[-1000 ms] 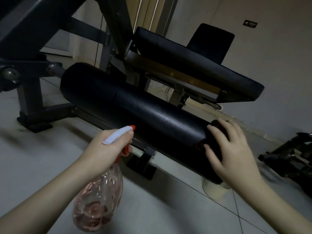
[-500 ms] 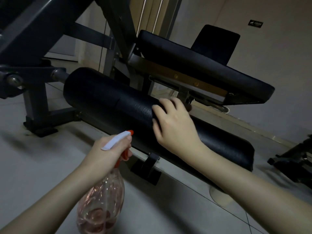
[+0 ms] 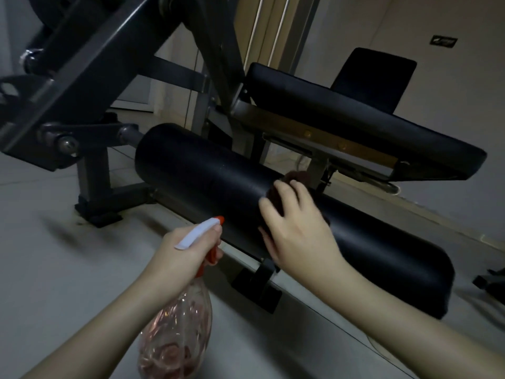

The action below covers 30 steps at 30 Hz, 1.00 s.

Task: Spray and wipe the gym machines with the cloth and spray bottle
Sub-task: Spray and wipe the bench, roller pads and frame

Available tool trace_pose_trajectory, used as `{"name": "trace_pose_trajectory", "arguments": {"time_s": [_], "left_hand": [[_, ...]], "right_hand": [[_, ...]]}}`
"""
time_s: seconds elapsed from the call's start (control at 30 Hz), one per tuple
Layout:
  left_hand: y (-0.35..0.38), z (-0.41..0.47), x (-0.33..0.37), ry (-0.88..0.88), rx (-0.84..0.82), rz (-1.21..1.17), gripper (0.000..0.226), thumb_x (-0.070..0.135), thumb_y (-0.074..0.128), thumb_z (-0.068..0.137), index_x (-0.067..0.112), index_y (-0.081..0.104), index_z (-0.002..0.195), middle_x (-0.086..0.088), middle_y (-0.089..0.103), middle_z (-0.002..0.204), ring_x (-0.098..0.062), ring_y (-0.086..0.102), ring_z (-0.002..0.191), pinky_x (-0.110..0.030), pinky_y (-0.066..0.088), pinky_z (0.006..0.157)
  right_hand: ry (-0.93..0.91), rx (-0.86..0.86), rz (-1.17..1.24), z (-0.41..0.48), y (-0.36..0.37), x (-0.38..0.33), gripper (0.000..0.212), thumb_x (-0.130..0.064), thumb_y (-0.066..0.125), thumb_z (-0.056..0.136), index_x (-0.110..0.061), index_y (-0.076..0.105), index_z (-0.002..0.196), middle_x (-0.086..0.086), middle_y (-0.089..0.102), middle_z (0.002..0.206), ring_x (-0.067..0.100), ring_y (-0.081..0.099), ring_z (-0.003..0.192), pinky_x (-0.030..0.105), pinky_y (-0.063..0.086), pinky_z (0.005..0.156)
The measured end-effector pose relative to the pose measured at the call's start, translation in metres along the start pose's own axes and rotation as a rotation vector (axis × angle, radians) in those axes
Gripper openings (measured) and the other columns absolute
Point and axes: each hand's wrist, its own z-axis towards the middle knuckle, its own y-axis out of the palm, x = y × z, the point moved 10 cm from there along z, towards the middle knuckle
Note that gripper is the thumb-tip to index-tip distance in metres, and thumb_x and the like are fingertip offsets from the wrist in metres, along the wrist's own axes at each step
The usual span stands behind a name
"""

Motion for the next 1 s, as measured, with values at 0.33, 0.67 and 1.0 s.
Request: {"name": "trace_pose_trajectory", "arguments": {"time_s": [0.33,0.67,1.0], "left_hand": [[-0.015,-0.002,-0.013,-0.051,0.053,-0.011,0.04,0.051,0.061,0.087,0.012,0.071,0.083,-0.008,0.072,0.073,-0.025,0.065,0.071,-0.035,0.046,0.067],[-0.023,0.003,-0.022,-0.035,0.064,-0.013,0.044,0.057,0.05,0.075,0.019,0.071,0.082,-0.004,0.071,0.072,-0.018,0.065,0.069,-0.032,0.049,0.067],[-0.034,0.001,-0.034,-0.061,0.073,-0.005,0.051,0.06,0.052,0.081,0.013,0.067,0.069,-0.007,0.066,0.066,-0.011,0.057,0.059,-0.026,0.039,0.056]], "right_hand": [[-0.033,0.088,0.015,0.068,0.022,-0.039,0.04,-0.013,0.069,0.075,0.0,0.061,0.112,0.028,0.055,0.122,0.049,0.052,0.109,0.052,0.046,0.089],[-0.094,0.072,0.029,0.135,0.033,-0.074,0.021,-0.015,0.058,0.082,-0.005,0.063,0.099,0.016,0.061,0.101,0.034,0.055,0.089,0.039,0.044,0.072],[0.18,-0.127,0.183,0.104,0.032,-0.025,0.064,-0.044,0.057,0.087,-0.019,0.031,0.14,0.018,0.018,0.149,0.038,0.031,0.129,0.044,0.037,0.103]]}}
